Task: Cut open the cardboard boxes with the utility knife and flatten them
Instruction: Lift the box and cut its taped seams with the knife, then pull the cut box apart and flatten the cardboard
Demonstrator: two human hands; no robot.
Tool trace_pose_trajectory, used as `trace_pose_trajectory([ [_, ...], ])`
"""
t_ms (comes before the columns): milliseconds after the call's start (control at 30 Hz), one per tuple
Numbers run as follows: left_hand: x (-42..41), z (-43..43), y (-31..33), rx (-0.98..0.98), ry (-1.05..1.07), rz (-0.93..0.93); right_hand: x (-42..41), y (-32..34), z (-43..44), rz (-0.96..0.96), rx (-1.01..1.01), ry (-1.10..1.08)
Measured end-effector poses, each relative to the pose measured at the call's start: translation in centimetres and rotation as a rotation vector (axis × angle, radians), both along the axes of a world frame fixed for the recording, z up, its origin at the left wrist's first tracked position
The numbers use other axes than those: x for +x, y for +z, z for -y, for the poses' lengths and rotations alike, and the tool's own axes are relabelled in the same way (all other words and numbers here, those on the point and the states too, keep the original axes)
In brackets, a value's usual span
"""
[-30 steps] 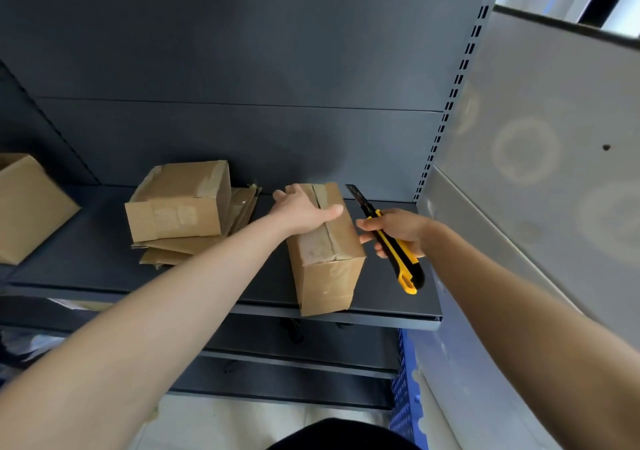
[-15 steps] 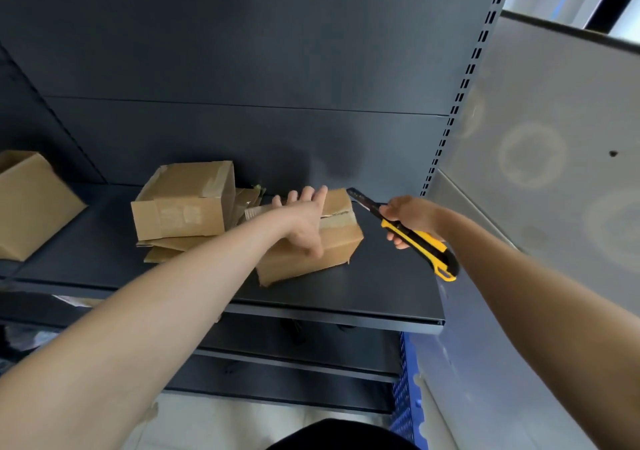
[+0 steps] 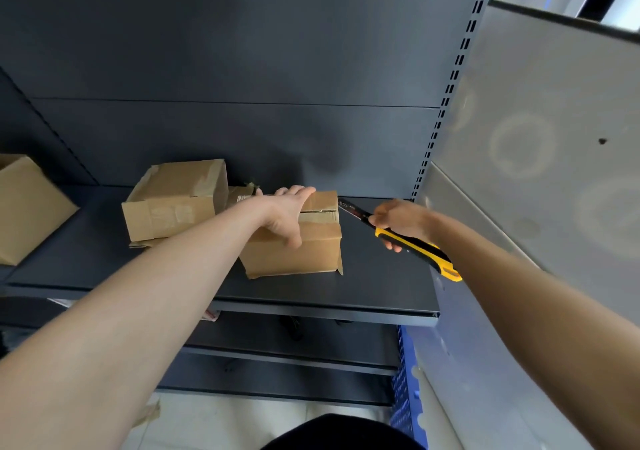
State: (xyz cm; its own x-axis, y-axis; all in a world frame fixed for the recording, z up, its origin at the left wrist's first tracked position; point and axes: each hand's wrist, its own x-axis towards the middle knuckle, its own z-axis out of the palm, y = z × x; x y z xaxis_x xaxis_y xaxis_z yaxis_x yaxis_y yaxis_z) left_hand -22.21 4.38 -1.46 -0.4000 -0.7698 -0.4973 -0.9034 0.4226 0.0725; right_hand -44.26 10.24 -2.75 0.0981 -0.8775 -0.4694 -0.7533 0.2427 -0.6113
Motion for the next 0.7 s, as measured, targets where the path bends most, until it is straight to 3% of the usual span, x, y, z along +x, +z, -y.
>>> trace_pose_trajectory([
  [167, -0.1, 0.5, 0.1, 0.015, 0.017, 0.010, -1.1, 0.2, -0.1, -0.093, 0.059, 0.135],
  [333, 0.2, 0.7, 0.2, 0.023, 0.094, -0.051, -3.6, -0.7, -1.2, 0.032, 0.237, 0.185],
  [400, 0.5, 0.7, 0.3, 0.041, 0.110, -0.081, -4.9, -2.2, -1.5, 0.059, 0.291, 0.060],
  [500, 0.7, 0.5, 0.2, 0.035, 0.097, -0.112, -5.1, -6.1, -0.8, -0.023, 0.211, -0.245],
  [600, 1.2, -0.1, -0.1, -0.027, 0.114, -0.188, -3.2, -9.8, 0.8, -0.266, 0.164, -0.193],
  [700, 1.8, -0.8, -0.9, -0.165, 0.103, -0.293, -1.9, -12.6, 2.0, -0.308, 0.110, -0.231],
])
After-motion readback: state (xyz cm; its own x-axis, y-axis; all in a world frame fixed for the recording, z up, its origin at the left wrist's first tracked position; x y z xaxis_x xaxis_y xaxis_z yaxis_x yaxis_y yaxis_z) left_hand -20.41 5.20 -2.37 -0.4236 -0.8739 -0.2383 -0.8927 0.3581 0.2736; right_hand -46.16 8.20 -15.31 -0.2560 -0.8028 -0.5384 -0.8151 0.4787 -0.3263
